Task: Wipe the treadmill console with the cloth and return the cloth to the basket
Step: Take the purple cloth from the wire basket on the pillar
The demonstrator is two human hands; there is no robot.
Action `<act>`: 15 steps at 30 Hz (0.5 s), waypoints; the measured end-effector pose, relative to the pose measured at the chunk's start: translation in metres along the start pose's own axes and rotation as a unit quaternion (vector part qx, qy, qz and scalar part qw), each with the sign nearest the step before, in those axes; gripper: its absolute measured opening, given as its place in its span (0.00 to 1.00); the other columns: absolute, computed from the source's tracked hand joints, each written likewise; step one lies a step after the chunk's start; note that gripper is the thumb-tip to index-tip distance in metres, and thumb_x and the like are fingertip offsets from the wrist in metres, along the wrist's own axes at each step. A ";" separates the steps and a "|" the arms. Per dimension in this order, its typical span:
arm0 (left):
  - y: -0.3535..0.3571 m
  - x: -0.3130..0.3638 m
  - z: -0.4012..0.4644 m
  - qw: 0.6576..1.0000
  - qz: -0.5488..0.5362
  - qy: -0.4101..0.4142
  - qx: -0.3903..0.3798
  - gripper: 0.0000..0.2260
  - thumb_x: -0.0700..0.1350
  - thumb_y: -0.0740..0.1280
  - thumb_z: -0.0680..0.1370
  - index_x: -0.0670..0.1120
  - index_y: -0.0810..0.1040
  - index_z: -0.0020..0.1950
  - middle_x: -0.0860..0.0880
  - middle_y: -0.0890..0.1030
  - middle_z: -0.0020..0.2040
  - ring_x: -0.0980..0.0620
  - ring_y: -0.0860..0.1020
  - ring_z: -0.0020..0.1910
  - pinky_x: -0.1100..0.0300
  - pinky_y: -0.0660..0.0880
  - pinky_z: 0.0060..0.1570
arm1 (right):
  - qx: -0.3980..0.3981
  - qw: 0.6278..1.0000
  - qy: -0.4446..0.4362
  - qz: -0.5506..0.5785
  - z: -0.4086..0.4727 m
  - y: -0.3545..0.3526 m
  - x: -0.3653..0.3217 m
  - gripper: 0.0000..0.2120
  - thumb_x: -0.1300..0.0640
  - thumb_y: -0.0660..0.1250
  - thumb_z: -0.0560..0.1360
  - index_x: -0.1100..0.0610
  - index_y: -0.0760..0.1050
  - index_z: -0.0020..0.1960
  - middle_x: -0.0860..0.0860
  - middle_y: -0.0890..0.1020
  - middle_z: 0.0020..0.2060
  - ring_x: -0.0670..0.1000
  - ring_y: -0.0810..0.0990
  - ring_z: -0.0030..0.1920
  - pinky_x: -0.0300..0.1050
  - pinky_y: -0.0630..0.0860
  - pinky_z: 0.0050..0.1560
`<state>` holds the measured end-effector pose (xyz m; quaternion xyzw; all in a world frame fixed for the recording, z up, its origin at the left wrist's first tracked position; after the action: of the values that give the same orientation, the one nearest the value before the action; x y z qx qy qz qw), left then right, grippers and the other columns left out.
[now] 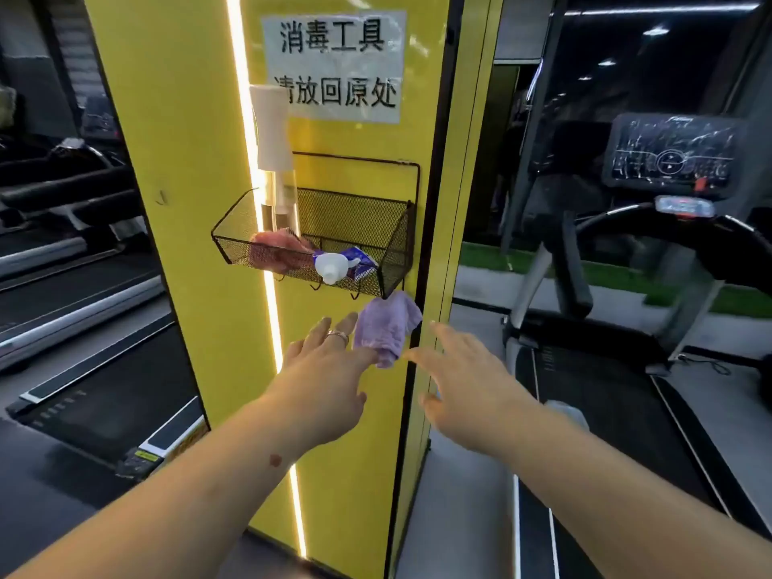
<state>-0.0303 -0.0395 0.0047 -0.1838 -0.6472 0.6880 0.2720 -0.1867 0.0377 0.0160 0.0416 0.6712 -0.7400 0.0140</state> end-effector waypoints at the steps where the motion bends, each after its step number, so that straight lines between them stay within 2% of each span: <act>1: 0.003 -0.003 0.009 1.000 0.021 0.008 -0.010 0.25 0.52 0.66 0.81 0.66 0.63 0.75 0.50 0.41 0.84 0.43 0.41 0.83 0.41 0.50 0.78 | -0.013 1.000 -0.010 -0.023 0.010 0.006 0.002 0.27 0.48 0.62 0.80 0.43 0.59 0.77 0.52 0.49 0.81 0.59 0.51 0.80 0.61 0.60 0.75; 4: 0.004 -0.007 0.033 0.999 0.023 0.016 -0.021 0.23 0.45 0.66 0.80 0.65 0.68 0.71 0.51 0.40 0.84 0.45 0.39 0.82 0.41 0.49 0.78 | -0.040 0.998 -0.028 -0.050 0.036 0.016 0.007 0.26 0.49 0.62 0.80 0.37 0.60 0.76 0.54 0.45 0.81 0.62 0.48 0.80 0.63 0.57 0.75; 8: 0.014 -0.004 0.056 0.999 0.008 0.030 -0.041 0.26 0.38 0.64 0.79 0.67 0.70 0.68 0.53 0.40 0.84 0.45 0.39 0.82 0.42 0.50 0.78 | -0.075 0.995 -0.035 -0.052 0.066 0.022 0.017 0.24 0.50 0.61 0.81 0.32 0.63 0.73 0.56 0.47 0.81 0.63 0.54 0.78 0.62 0.60 0.75; 11: 0.019 -0.003 0.071 0.998 0.004 0.033 -0.061 0.25 0.37 0.62 0.78 0.65 0.72 0.66 0.52 0.41 0.84 0.44 0.42 0.83 0.41 0.53 0.78 | -0.091 0.994 -0.048 -0.028 0.081 0.025 0.022 0.24 0.53 0.62 0.80 0.33 0.67 0.71 0.54 0.53 0.80 0.61 0.59 0.76 0.59 0.64 0.73; 15: 0.022 -0.007 0.085 0.998 -0.031 0.041 -0.045 0.22 0.36 0.62 0.75 0.58 0.74 0.64 0.53 0.56 0.81 0.48 0.58 0.80 0.45 0.66 0.73 | -0.071 0.995 -0.067 0.024 0.100 0.030 0.024 0.23 0.55 0.63 0.76 0.39 0.71 0.68 0.47 0.68 0.68 0.55 0.68 0.67 0.55 0.72 0.65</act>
<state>-0.0791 -0.1116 -0.0100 -0.2039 -0.6710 0.6416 0.3108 -0.2123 -0.0639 -0.0064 0.0072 0.7185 -0.6909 0.0794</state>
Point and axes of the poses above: each hand's wrist, its own z-axis towards the middle knuckle, its own y-axis out of the palm, x = y × z, the point moved 5 cm from there along z, towards the middle knuckle
